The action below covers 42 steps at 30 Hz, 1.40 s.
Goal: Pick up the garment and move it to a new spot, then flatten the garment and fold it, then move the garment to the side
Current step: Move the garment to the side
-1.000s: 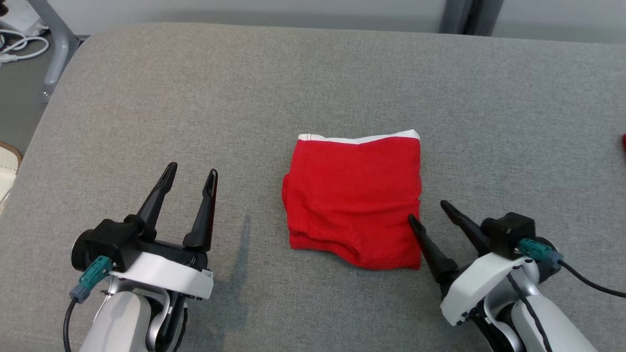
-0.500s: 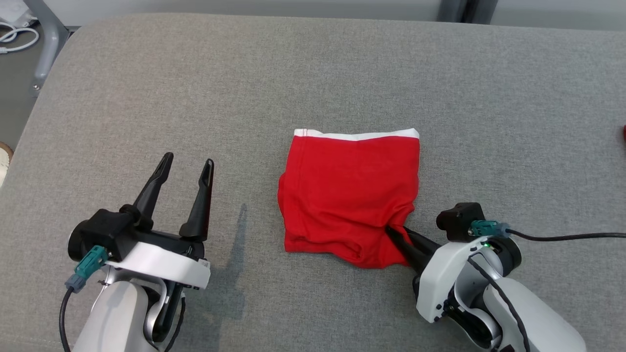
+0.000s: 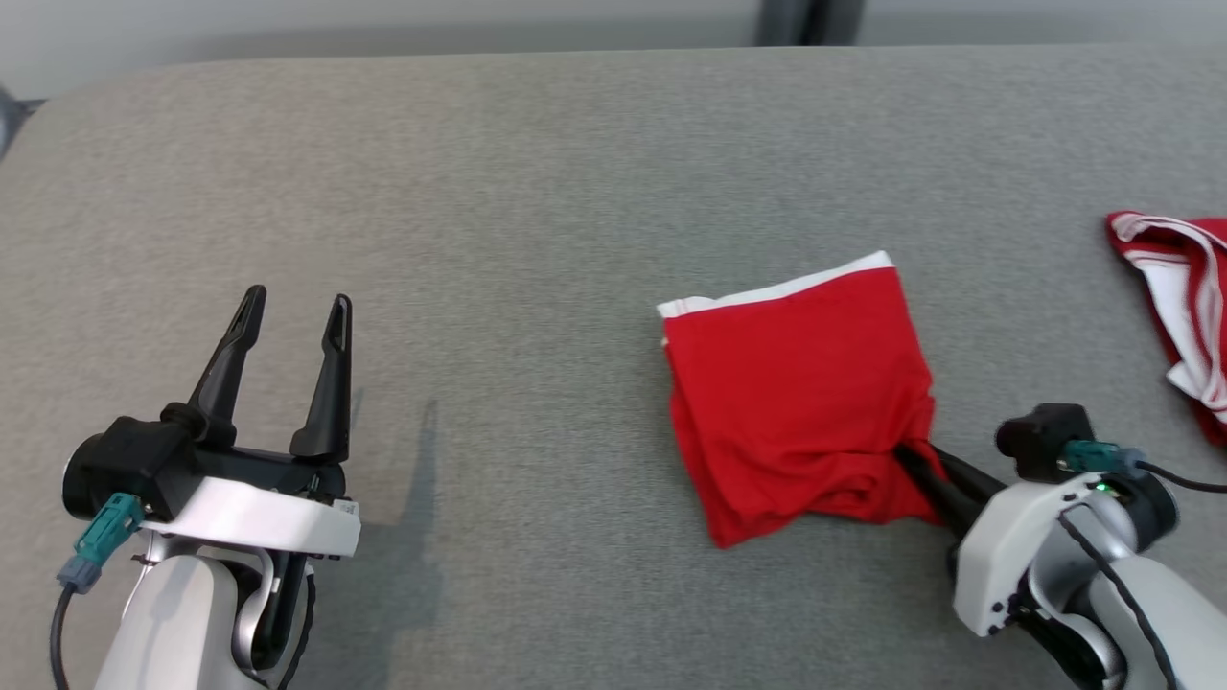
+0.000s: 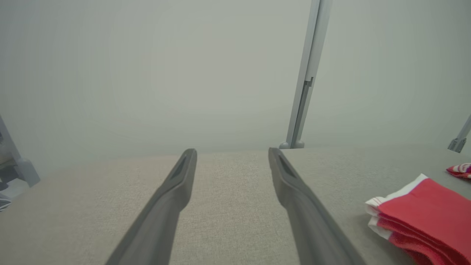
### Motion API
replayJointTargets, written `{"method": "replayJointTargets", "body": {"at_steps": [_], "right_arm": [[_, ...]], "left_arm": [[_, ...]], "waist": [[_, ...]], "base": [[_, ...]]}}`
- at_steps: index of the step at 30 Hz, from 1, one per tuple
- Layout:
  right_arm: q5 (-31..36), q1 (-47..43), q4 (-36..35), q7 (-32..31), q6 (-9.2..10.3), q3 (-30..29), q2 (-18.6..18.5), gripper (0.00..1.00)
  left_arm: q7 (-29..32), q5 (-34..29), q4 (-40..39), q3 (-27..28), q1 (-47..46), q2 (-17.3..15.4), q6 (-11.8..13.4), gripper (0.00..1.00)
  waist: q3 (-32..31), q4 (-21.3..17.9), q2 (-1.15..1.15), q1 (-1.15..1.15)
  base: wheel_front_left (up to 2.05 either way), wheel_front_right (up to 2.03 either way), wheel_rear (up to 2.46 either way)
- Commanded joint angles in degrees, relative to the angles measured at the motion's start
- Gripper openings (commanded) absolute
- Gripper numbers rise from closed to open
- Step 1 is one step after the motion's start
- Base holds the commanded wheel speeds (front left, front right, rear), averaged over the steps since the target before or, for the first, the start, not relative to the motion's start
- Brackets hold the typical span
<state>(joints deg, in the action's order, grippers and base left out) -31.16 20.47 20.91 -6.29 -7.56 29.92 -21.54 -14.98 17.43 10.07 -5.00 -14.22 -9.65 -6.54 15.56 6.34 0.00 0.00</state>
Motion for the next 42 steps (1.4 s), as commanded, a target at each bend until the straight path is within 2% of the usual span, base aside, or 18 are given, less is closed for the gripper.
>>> {"method": "replayJointTargets", "body": {"at_steps": [1,7,14,19,26,30,33,34,35,36,42], "right_arm": [[0.7,-1.6,-0.4,-0.9,0.14,-1.0,-1.8,0.0],[1.7,-2.3,-4.3,-2.2,0.09,-3.7,-4.8,0.0],[2.8,4.5,-7.6,-1.4,0.09,-4.6,-7.4,0.0],[2.4,10.6,-7.2,-0.5,0.09,-6.1,-9.7,0.0],[0.3,14.3,-1.1,1.1,0.09,-13.3,-14.3,0.0],[-1.0,15.0,4.0,2.2,0.09,-16.5,-15.1,0.0],[-0.3,16.1,8.1,3.7,0.09,-17.1,-14.3,0.0],[0.1,16.8,9.7,4.6,0.09,-17.7,-13.8,0.15],[0.3,17.3,11.7,4.9,0.09,-18.2,-13.2,0.54],[0.5,17.5,13.9,4.8,0.09,-18.9,-12.5,1.0],[1.5,18.2,22.4,4.3,0.09,-20.5,-9.4,1.0]], "left_arm": [[-0.2,-0.5,-0.6,0.4,0.3,-0.2,0.0,1.0],[-0.2,-1.3,-1.9,0.5,-0.1,-0.8,-0.1,1.0],[-0.1,-1.6,-2.6,-0.2,-1.6,-2.0,-0.3,1.0],[0.6,-1.8,-3.5,-0.9,-2.4,-3.1,-0.4,1.0],[2.0,-1.7,-5.0,-2.6,-4.2,-4.2,-0.5,1.0],[2.3,-1.3,-5.4,-3.4,-5.2,-4.8,-0.7,1.0],[2.5,-1.2,-5.4,-3.9,-5.6,-5.2,-0.7,1.0],[2.5,-1.1,-5.3,-4.0,-5.7,-5.3,-0.7,1.0],[2.5,-1.0,-5.2,-4.1,-5.9,-5.4,-0.7,1.0],[2.5,-0.9,-5.2,-4.2,-6.1,-5.4,-0.7,1.0],[2.0,-0.4,-4.4,-4.2,-5.7,-5.2,-0.2,1.0]], "waist": [[0.2,-3.0,0.0,0.0],[1.7,-9.0,0.0,0.0],[4.2,-15.3,0.0,0.0],[6.3,-18.7,0.0,0.0],[9.6,-20.0,0.0,0.0],[11.5,-19.5,0.0,0.0],[12.5,-19.0,0.0,0.0],[12.7,-18.8,0.0,0.0],[12.9,-18.5,0.0,0.0],[12.9,-18.2,0.0,0.0],[11.9,-16.8,0.0,0.0]], "base": [[0.0,0.0,0.0],[0.0,0.0,0.0],[0.0,0.0,0.0],[0.0,0.0,0.0],[0.0,0.0,0.0],[0.0,0.0,0.0],[0.0,0.0,0.0],[0.0,0.0,0.0],[0.0,0.0,0.0],[0.0,0.0,0.0],[0.0,0.0,0.0]]}}
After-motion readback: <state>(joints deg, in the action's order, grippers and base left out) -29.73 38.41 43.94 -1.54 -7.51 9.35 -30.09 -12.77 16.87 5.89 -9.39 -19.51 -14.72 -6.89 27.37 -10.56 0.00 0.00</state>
